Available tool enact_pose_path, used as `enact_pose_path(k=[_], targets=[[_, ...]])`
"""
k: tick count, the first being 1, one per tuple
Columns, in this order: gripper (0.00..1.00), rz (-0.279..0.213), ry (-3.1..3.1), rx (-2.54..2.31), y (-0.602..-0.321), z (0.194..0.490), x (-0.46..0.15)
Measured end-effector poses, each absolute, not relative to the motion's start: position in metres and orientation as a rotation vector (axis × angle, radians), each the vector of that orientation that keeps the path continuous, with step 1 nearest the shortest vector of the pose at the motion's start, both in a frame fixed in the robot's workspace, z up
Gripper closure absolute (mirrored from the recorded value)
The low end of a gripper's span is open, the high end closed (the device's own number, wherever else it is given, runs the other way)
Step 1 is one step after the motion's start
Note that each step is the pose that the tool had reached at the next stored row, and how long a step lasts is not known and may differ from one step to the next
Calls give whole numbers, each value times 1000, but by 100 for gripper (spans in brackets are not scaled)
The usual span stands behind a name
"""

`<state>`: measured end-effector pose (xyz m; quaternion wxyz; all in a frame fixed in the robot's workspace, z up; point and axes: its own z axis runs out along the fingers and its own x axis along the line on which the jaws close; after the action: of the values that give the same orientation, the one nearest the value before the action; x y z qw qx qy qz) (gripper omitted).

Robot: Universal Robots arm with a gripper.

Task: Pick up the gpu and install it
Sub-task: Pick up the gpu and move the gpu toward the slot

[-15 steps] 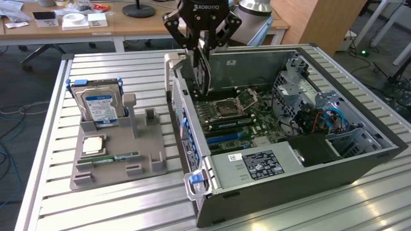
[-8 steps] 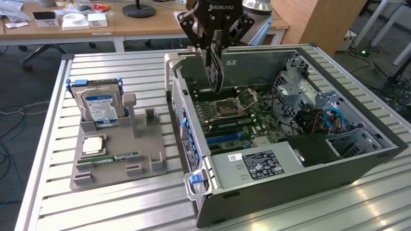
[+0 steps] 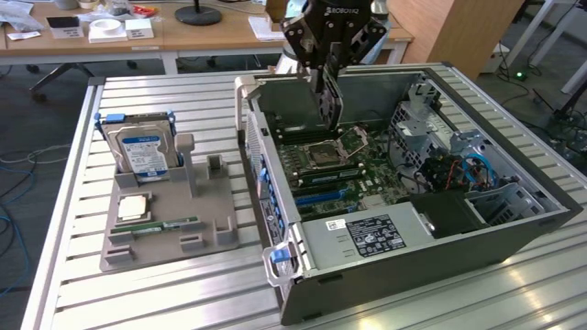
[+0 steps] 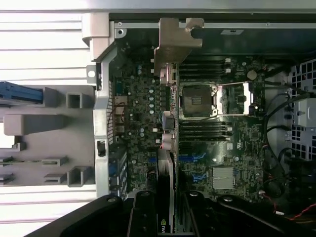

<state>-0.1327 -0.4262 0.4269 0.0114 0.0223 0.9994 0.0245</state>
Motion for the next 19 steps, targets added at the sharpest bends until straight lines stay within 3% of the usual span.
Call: enact_pose_path(k=[19], targets=[[74,82,3117,70,-426,427,-63]])
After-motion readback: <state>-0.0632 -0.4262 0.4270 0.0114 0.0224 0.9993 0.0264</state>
